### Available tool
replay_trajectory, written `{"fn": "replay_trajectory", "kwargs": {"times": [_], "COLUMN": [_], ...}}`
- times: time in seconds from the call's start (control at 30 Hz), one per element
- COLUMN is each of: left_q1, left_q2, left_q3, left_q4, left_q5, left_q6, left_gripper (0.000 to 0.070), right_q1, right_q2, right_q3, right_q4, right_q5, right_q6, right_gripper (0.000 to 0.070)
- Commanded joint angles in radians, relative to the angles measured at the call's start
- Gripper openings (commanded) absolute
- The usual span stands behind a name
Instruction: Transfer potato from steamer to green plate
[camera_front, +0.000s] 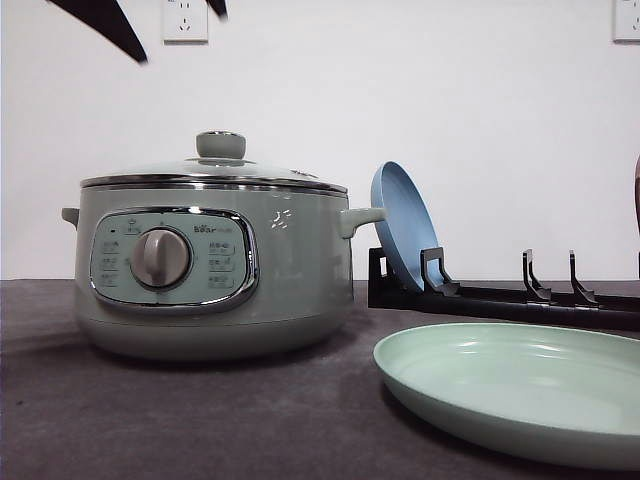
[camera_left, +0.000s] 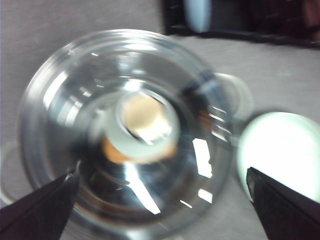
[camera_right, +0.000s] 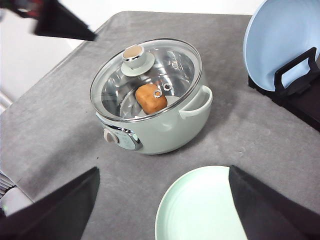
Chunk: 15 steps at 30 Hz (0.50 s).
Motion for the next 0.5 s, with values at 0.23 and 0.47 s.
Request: {"fn": "replay_trajectory", "kwargs": {"times": [0.23, 0.47], "left_q1": [-0.032, -0.044], "left_q2": [0.166, 0.209], "left_q3": [0.119, 0.119], "left_q4": [0.018, 0.025], "left_q5": [-0.040, -0.064], "left_q6": [0.040, 0.043], "left_gripper": [0.0671, 0.0671], "right_q1": [0.004, 0.004], "right_q2": [0.009, 0.009], "right_q3": [0.011, 0.011], "right_q4": [0.012, 0.012], "right_q5": [-0.002, -0.002], "right_q6": [0.008, 0.007], "right_gripper": [0.0521, 0.0521]}}
